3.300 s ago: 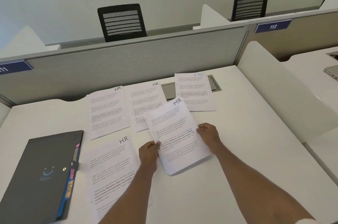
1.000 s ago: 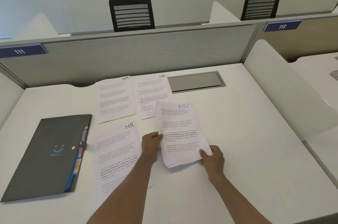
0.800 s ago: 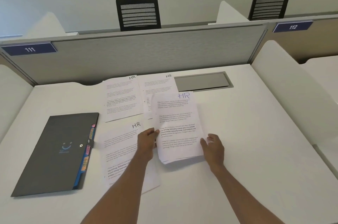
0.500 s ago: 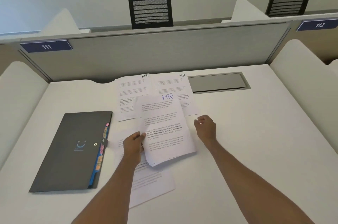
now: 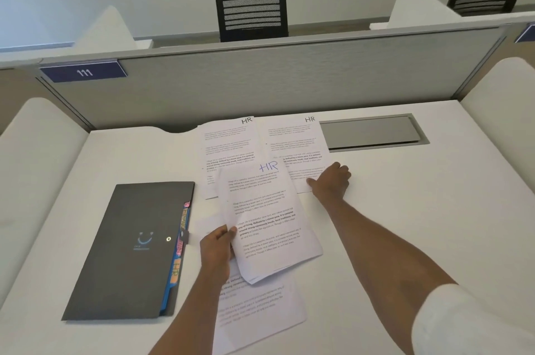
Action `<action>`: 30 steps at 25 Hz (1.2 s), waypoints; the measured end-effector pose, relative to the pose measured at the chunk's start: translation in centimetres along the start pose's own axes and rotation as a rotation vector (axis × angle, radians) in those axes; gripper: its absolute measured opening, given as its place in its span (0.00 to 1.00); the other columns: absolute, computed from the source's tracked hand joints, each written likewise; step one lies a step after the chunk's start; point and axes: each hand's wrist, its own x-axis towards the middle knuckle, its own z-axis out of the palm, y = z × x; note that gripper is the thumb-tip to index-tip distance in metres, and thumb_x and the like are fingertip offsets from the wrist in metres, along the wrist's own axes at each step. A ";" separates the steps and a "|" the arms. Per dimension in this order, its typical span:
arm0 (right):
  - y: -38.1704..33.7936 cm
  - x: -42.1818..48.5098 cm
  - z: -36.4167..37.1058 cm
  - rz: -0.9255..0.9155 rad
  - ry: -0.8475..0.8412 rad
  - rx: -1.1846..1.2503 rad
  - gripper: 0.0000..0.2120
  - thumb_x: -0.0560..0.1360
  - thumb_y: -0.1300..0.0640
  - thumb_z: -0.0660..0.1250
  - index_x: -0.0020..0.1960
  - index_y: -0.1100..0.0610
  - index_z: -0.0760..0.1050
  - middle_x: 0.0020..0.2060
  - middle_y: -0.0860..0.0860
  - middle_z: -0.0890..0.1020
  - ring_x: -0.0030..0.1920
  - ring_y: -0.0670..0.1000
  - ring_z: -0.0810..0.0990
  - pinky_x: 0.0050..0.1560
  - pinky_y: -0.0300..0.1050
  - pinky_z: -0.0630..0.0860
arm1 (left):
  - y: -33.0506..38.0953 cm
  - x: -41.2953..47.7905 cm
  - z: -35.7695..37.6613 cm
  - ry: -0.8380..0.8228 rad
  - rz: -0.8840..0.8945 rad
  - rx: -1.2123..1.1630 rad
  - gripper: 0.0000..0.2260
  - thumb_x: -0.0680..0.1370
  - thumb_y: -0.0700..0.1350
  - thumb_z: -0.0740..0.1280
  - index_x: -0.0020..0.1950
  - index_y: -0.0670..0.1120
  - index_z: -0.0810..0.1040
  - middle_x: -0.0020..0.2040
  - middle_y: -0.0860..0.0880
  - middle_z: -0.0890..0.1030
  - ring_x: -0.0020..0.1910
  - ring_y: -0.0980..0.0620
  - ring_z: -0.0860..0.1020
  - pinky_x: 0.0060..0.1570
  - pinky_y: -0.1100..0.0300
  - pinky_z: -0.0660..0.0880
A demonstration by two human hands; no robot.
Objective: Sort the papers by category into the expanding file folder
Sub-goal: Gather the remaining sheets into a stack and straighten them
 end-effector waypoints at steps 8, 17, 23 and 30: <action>-0.4 0.8 -0.7 0.145 -0.086 0.387 0.16 0.70 0.61 0.73 0.56 0.63 0.78 0.55 0.59 0.84 0.55 0.62 0.83 0.52 0.49 0.80 | 0.3 -0.2 -0.5 0.006 -0.014 0.012 0.05 0.82 0.35 0.70 0.54 0.40 0.85 0.52 0.41 0.88 0.52 0.39 0.87 0.57 0.41 0.83; 2.5 -0.9 -5.7 0.266 0.080 1.070 0.06 0.74 0.65 0.71 0.50 0.62 0.78 0.48 0.56 0.83 0.43 0.57 0.82 0.43 0.49 0.85 | 0.7 -1.8 -0.6 0.016 0.025 0.098 0.05 0.81 0.34 0.70 0.49 0.41 0.85 0.51 0.40 0.88 0.51 0.38 0.86 0.55 0.41 0.83; 7.4 -5.4 -7.1 0.215 -0.092 1.283 0.09 0.75 0.68 0.72 0.54 0.63 0.77 0.53 0.59 0.83 0.48 0.58 0.83 0.48 0.50 0.83 | -0.5 -4.3 0.9 -0.029 0.036 0.139 0.05 0.81 0.34 0.70 0.48 0.40 0.85 0.50 0.41 0.88 0.49 0.40 0.86 0.50 0.45 0.84; 15.1 -14.8 -3.0 0.336 -0.428 1.265 0.15 0.75 0.71 0.71 0.61 0.67 0.78 0.54 0.63 0.85 0.50 0.61 0.85 0.39 0.47 0.84 | -2.2 -6.9 3.7 -0.093 0.019 0.117 0.04 0.81 0.36 0.71 0.50 0.41 0.86 0.48 0.43 0.89 0.48 0.41 0.87 0.49 0.45 0.85</action>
